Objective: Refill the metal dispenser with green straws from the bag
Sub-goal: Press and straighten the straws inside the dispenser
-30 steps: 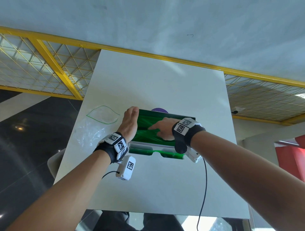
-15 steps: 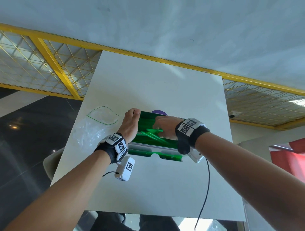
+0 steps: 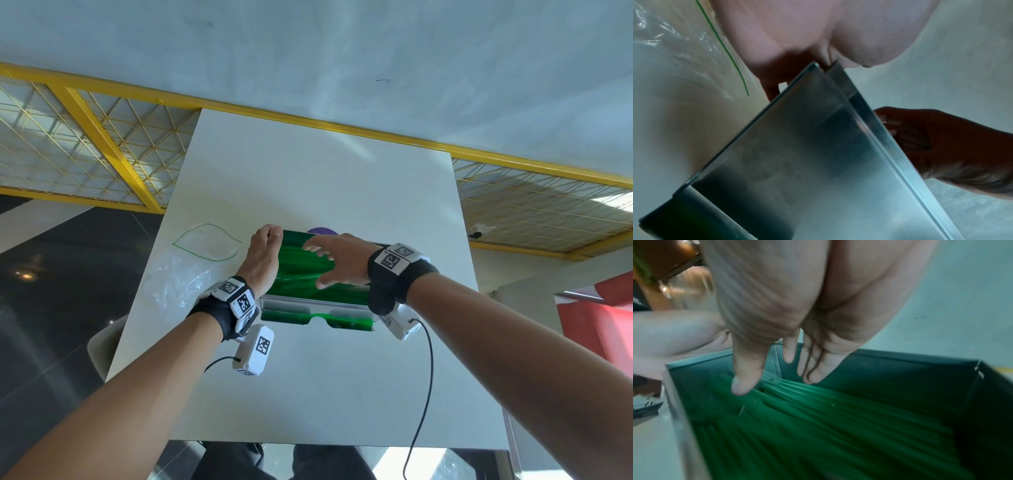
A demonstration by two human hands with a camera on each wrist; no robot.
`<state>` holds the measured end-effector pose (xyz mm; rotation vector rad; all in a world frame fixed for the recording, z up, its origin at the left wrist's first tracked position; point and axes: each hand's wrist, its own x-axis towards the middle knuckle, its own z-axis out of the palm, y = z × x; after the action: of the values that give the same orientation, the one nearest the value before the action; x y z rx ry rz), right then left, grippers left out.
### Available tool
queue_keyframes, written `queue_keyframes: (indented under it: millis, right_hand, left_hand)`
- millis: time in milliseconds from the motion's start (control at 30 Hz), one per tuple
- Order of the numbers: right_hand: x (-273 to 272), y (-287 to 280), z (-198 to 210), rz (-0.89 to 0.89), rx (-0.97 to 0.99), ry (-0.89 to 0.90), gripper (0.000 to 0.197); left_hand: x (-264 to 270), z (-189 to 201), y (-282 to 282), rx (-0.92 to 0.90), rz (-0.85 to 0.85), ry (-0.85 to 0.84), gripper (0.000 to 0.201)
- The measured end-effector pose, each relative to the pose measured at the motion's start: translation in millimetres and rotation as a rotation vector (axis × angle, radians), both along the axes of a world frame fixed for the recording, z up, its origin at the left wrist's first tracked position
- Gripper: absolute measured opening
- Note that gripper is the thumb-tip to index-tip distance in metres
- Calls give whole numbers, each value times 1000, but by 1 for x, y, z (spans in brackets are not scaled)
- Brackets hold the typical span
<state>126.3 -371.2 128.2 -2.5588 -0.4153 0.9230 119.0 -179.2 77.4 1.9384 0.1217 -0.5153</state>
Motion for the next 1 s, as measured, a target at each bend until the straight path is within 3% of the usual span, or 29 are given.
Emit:
queue_keyframes:
  millis: [67,167,267,433,767,900,1000]
  right_hand:
    - [1,-3,1,-18,-21,3,65]
    - [5,-14,-1,20,-205,-9,49]
    - [4,-22,-11,77,-409,0,53]
    - [-1,-19,-27,121,-489,53,53]
    - [6,-25,-17,52,-371,-36,55]
    - [2,-26,-13,47,-309,-56,26]
    - [-2,-19,-13,102,-331,52,31]
  left_hand:
    - [0,-1,1,4,-5,-11,60]
    - [0,-3,2,11,-19,-9,60]
    - [0,-3,1,13,-22,-10,61]
    - [1,-3,1,10,-18,-13,60]
    - [1,-6,3,8,-34,-29,61]
    - [3,-8,1,18,-28,-29,57]
    - [5,-15,1,29,-22,-41,53]
